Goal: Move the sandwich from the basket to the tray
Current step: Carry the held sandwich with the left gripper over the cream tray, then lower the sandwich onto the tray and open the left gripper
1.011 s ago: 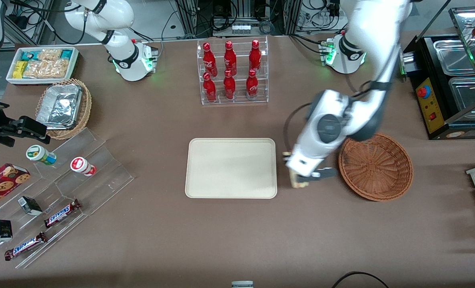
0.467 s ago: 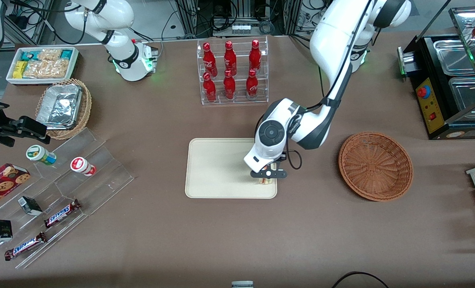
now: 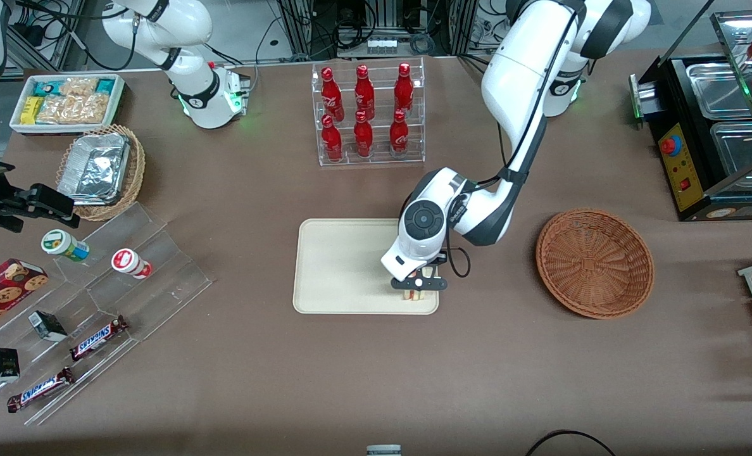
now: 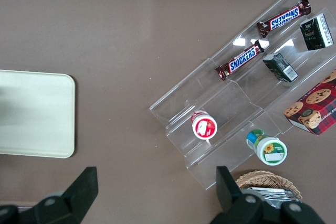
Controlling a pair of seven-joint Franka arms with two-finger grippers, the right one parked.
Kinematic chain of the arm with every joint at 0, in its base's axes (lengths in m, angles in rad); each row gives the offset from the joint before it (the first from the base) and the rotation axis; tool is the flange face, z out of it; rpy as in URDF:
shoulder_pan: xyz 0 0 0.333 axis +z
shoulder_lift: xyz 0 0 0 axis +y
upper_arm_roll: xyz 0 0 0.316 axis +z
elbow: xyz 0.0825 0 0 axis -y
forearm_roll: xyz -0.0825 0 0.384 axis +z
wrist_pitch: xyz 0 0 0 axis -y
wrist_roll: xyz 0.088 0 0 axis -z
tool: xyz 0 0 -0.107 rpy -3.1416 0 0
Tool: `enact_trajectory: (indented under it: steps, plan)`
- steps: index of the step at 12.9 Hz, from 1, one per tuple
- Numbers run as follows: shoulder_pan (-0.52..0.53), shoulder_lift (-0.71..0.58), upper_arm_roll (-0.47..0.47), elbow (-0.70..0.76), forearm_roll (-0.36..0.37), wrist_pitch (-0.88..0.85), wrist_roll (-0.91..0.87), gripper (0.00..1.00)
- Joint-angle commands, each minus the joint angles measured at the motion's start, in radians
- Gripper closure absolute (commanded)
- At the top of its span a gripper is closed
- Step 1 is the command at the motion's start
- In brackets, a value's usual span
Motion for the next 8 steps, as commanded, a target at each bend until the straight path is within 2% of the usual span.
enact_trajectory:
  steps: [1,3,4,6,8]
  plan:
    - [-0.019,-0.001,0.015,0.030,0.008,-0.007,-0.032,0.38]
    - [-0.013,-0.036,0.020,0.030,0.010,-0.012,-0.088,0.20]
    - [-0.008,-0.062,0.024,0.015,0.019,-0.022,-0.125,0.08]
    - [0.027,-0.149,0.062,-0.004,0.025,-0.123,-0.107,0.01]
    - [0.080,-0.241,0.105,-0.007,0.024,-0.208,-0.032,0.00]
